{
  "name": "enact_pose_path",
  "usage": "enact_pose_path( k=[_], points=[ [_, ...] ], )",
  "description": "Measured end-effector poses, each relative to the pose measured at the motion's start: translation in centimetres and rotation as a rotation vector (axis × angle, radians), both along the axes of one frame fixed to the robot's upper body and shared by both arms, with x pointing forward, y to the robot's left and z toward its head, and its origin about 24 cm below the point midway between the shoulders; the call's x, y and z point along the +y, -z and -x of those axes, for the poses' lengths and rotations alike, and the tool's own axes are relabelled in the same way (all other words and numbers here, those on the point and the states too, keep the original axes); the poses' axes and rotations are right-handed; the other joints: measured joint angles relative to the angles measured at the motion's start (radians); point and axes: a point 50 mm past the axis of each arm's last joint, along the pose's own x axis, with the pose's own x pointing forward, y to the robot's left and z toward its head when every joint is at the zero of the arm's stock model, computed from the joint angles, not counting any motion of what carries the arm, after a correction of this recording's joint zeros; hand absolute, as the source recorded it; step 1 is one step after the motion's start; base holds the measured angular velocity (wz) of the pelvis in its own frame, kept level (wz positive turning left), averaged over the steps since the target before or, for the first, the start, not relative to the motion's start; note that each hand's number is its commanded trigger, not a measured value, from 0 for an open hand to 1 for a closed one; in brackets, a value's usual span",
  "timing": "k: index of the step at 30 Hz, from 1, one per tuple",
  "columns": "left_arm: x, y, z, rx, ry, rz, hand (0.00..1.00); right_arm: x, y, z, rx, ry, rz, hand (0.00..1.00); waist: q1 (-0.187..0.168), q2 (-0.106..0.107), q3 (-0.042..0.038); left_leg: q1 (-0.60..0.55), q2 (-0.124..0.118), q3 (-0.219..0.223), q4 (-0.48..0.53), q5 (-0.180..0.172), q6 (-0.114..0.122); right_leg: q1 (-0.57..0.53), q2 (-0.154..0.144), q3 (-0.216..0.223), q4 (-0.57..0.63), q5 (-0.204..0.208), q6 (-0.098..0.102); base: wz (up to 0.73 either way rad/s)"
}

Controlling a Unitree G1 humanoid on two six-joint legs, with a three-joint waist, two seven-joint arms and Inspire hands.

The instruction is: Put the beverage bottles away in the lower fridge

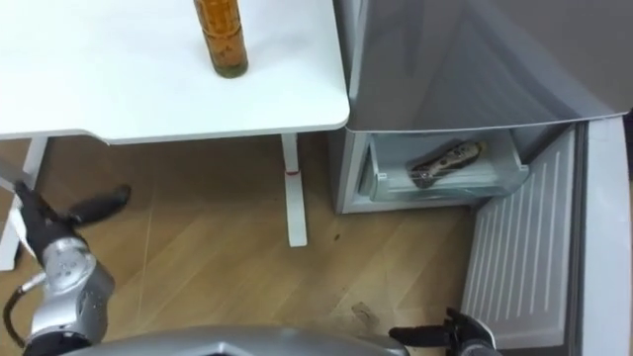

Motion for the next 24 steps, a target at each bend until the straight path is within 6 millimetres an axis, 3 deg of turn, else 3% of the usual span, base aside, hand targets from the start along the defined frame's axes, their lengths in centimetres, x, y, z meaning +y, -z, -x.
enact_pose_path(
  k=[2, 8, 13, 17, 20, 24],
  points=[
    [-0.1, -2.0, -0.9, -0.084, 0.007, -0.078, 0.00, 0.0, 0.0, 0.0, -0.005, 0.000, 0.004, 0.00, 0.001, 0.002, -0.0013, 0.004, -0.001, -0.002, -0.004, 0.000, 0.000, -0.004, 0.000, 0.002, -0.001, 0.000, 0.000, -0.02],
    [-1.1, -5.4, -2.3, -0.244, 0.052, -0.127, 0.00, 0.1, 0.0, -0.1, -0.009, -0.020, 0.014, 0.00, -0.010, 0.003, -0.0010, 0.005, -0.001, -0.006, -0.002, 0.000, 0.000, -0.002, 0.001, 0.006, 0.000, 0.000, 0.000, -0.02],
    [-2.9, -6.0, -3.3, -0.282, 0.159, -0.111, 0.00, 0.3, 0.0, -0.6, -0.020, -0.036, 0.014, 0.00, -0.039, 0.007, 0.0029, 0.004, -0.001, -0.013, -0.002, 0.000, 0.000, 0.010, 0.002, 0.000, -0.001, 0.000, 0.000, 0.05],
    [-4.2, -8.4, -4.4, -0.396, 0.251, -0.115, 0.00, 0.4, 0.0, -0.9, -0.031, -0.058, 0.008, 0.00, -0.056, 0.005, 0.0047, 0.005, -0.002, -0.014, -0.002, 0.000, 0.000, 0.010, 0.003, 0.004, -0.001, 0.000, 0.000, -0.02],
    [-4.6, -9.7, -5.2, -0.454, 0.287, -0.120, 0.00, 0.5, -0.1, -1.0, -0.035, -0.065, 0.003, 0.00, -0.062, 0.005, 0.0051, 0.011, -0.002, -0.011, -0.002, 0.000, 0.000, 0.008, 0.003, 0.008, -0.001, 0.000, 0.000, -0.04],
    [-4.7, -9.8, -5.4, -0.460, 0.312, -0.118, 0.00, 0.5, -0.1, -1.1, -0.041, -0.068, -0.003, 0.00, -0.071, 0.006, 0.0063, 0.019, -0.001, -0.002, -0.006, 0.000, 0.000, 0.009, 0.004, 0.020, -0.001, 0.000, 0.000, -0.10]
  ],
)
